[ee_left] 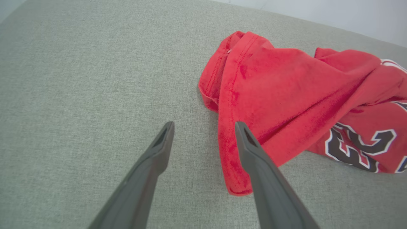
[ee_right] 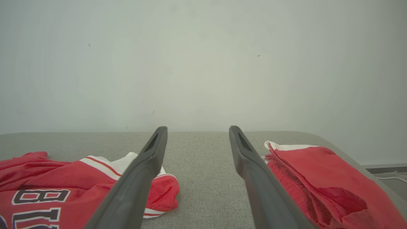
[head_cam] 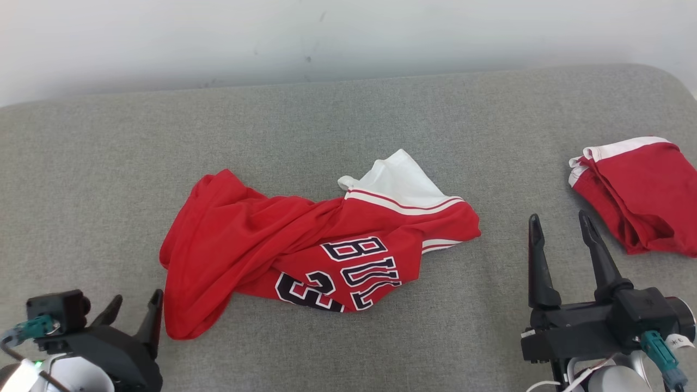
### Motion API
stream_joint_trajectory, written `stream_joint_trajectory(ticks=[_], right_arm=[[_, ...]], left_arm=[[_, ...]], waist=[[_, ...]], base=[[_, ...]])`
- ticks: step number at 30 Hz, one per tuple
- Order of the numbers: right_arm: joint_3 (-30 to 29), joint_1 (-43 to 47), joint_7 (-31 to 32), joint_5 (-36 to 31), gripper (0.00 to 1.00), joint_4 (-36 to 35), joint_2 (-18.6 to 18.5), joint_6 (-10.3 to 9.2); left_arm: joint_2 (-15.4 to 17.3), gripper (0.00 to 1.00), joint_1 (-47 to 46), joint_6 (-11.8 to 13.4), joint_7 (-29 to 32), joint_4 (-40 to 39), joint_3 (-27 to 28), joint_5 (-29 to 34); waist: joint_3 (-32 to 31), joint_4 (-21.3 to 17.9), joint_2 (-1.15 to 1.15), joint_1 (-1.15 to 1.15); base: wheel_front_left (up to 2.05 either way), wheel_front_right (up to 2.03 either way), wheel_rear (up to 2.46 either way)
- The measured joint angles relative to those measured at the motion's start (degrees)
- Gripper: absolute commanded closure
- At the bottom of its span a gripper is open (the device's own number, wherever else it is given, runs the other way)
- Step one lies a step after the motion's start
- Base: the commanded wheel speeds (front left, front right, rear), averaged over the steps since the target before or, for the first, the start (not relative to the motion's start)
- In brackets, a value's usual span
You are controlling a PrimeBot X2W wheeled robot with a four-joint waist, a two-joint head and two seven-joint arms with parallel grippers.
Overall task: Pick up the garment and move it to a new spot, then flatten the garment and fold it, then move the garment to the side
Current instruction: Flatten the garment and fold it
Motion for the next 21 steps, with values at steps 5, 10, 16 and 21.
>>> stream_joint_trajectory(ticks=[5,10,16,21], right_arm=[[0.7,-1.4,0.0,0.0,0.00,1.0,0.1,0.09],[0.5,-1.2,0.0,0.1,0.00,1.7,0.1,0.09],[-0.2,-0.7,0.0,0.5,0.00,3.4,0.3,0.09],[-1.0,-0.7,-0.5,1.4,0.00,4.8,0.7,0.09]], left_arm=[[0.0,0.00,2.0,0.5,-1.2,0.0,3.4,1.1],[-1.6,0.00,3.2,0.6,-5.9,-2.7,6.5,2.0],[-6.9,0.00,3.2,0.6,-15.0,-7.3,7.3,3.9],[-9.2,0.00,4.7,0.6,-21.5,-8.6,5.4,5.9]], waist=[[-0.4,-0.6,0.01,0.00],[-1.4,-1.1,0.01,0.00],[-3.0,-1.3,0.01,0.00],[-4.7,-1.3,0.01,0.00]], base=[[0.00,0.00,0.00],[0.00,0.00,0.00],[0.00,0.00,0.00],[0.00,0.00,0.00]])
